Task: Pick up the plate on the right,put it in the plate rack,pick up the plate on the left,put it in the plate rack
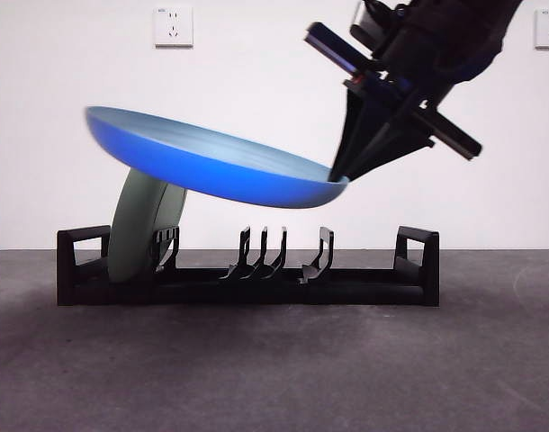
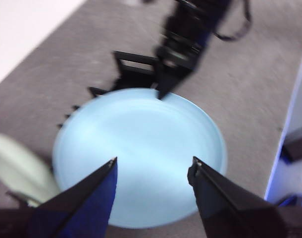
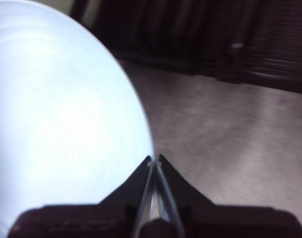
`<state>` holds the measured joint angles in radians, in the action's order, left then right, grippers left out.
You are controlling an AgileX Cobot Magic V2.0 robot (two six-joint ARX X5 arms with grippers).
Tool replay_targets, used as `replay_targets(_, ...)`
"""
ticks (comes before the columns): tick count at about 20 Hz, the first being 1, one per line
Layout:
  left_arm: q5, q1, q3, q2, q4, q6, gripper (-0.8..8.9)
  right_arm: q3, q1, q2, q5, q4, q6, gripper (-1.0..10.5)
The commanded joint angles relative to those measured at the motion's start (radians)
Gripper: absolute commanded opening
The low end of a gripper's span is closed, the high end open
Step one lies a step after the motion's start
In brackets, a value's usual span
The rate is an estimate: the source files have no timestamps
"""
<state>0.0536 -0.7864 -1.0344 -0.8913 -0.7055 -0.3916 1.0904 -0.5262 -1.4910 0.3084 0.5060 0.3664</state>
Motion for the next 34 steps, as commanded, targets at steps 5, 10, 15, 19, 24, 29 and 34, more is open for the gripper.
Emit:
replay_targets(5,-0.341,-0.349,-0.001,-0.214,-0.008,-0.086,2.51,0.006,0.026,0.008,0.006,0.066,-0.044,-0.1)
replay_targets(10,-0.422,-0.419,-0.001,-0.417,-0.007,-0.092,2.51,0.007,0.047,0.07,0.006,0.1,-0.048,-0.1)
replay_targets(15,-0.471,-0.418,-0.001,-0.521,0.044,-0.113,2.45,0.007,0.063,0.142,0.006,0.175,-0.074,-0.1)
replay_targets(19,-0.469,-0.418,-0.001,-0.521,0.101,-0.137,-0.1,0.007,0.081,0.179,0.007,0.184,-0.077,-0.1)
replay_targets(24,-0.468,-0.417,-0.001,-0.521,0.105,-0.138,-0.08,0.007,0.082,0.219,0.006,0.184,-0.077,-0.1)
replay_targets(29,-0.436,-0.417,-0.001,-0.521,0.151,-0.131,-0.08,0.008,0.095,0.28,-0.044,0.167,-0.08,1.1)
replay_targets(34,-0.299,-0.39,-0.001,-0.521,0.305,-0.011,-0.09,0.008,0.138,0.422,-0.254,0.128,-0.106,3.5)
